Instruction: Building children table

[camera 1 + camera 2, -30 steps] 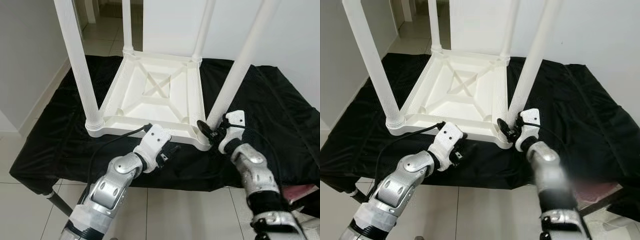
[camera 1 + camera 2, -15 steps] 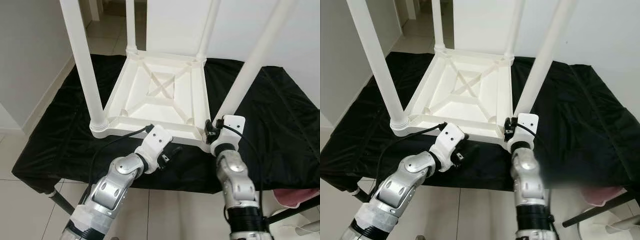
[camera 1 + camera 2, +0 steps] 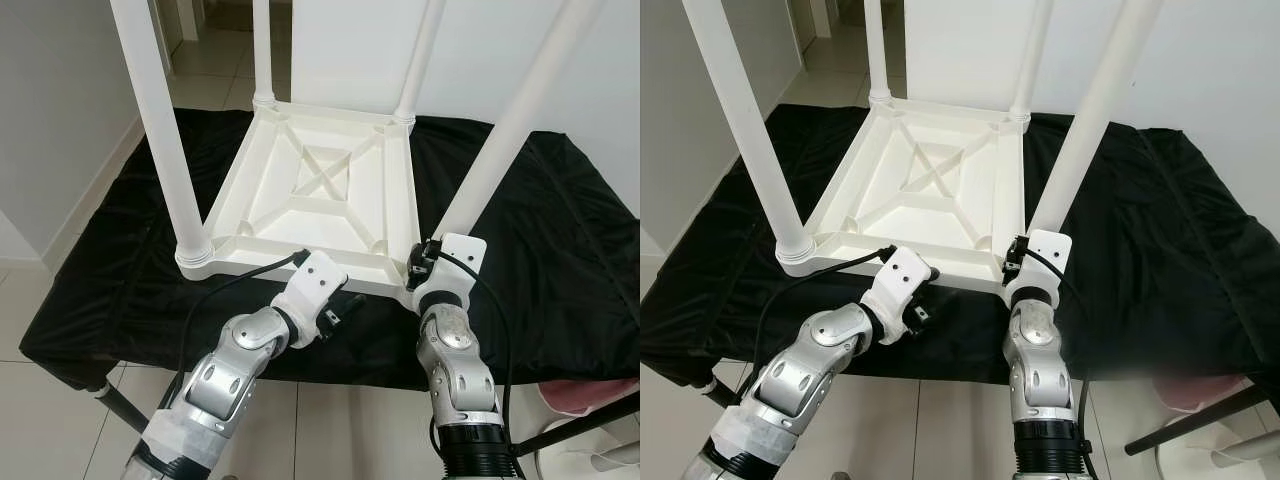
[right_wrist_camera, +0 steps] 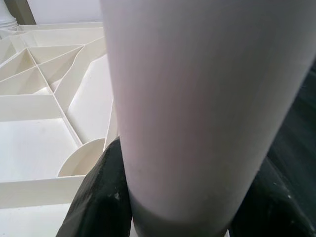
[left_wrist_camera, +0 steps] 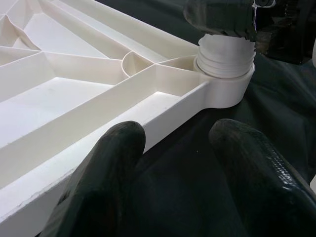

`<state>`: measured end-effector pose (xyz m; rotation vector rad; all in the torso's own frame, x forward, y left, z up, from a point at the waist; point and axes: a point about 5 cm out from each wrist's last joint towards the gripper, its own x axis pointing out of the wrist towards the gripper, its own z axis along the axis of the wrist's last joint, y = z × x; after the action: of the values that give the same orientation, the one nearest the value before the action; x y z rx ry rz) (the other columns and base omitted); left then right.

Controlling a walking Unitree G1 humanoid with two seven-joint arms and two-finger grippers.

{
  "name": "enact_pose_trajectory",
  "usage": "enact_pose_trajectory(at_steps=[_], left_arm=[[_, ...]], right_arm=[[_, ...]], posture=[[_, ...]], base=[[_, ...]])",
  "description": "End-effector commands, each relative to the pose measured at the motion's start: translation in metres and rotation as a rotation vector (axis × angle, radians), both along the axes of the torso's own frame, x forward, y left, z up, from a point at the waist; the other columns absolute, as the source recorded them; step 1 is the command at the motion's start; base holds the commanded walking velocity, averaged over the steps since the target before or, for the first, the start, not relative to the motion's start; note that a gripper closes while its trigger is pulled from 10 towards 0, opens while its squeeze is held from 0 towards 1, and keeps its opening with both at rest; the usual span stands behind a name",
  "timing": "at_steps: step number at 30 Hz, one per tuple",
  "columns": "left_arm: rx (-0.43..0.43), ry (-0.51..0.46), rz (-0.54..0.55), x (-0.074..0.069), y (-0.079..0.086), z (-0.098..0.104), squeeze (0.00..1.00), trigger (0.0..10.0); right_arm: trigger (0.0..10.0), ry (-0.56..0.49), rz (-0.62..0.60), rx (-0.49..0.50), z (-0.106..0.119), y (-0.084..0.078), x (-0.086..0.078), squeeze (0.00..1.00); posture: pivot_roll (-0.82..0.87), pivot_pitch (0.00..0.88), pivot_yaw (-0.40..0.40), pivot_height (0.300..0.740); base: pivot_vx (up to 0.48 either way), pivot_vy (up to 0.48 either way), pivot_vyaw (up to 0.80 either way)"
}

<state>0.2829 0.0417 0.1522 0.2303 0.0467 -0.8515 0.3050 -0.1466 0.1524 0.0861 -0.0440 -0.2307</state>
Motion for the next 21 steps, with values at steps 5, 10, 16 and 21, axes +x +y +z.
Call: enact_pose_trajectory(at_steps=[5, 10, 16, 21], left_arm=[[0.009, 0.013, -0.028, -0.002, -0.004, -0.005, 0.0, 10.0], [0.005, 0.014, -0.025, -0.002, -0.004, -0.005, 0.0, 10.0], [0.002, 0.019, -0.033, -0.003, -0.006, -0.006, 0.0, 10.0], [0.005, 0.016, -0.043, -0.002, -0.007, -0.005, 0.0, 10.0]], right_arm=[[10.0, 0.027, 0.143, 0.043, -0.011, -0.004, -0.001, 1.0], [10.0, -0.014, 0.251, 0.057, -0.005, -0.021, -0.002, 1.0], [10.0, -0.016, 0.461, -0.023, -0.006, -0.025, -0.009, 0.15], [10.0, 0.0, 0.594, -0.118, -0.005, -0.041, -0.006, 0.0]], posture=[[-0.02, 0.021, -0.041, 0.74], [-0.02, 0.019, -0.043, 0.74], [-0.03, 0.022, -0.04, 0.74], [-0.04, 0.02, -0.03, 0.74]], base=[[0.0, 0.0, 0.0], [0.0, 0.0, 0.0], [0.0, 0.0, 0.0], [0.0, 0.0, 0.0]])
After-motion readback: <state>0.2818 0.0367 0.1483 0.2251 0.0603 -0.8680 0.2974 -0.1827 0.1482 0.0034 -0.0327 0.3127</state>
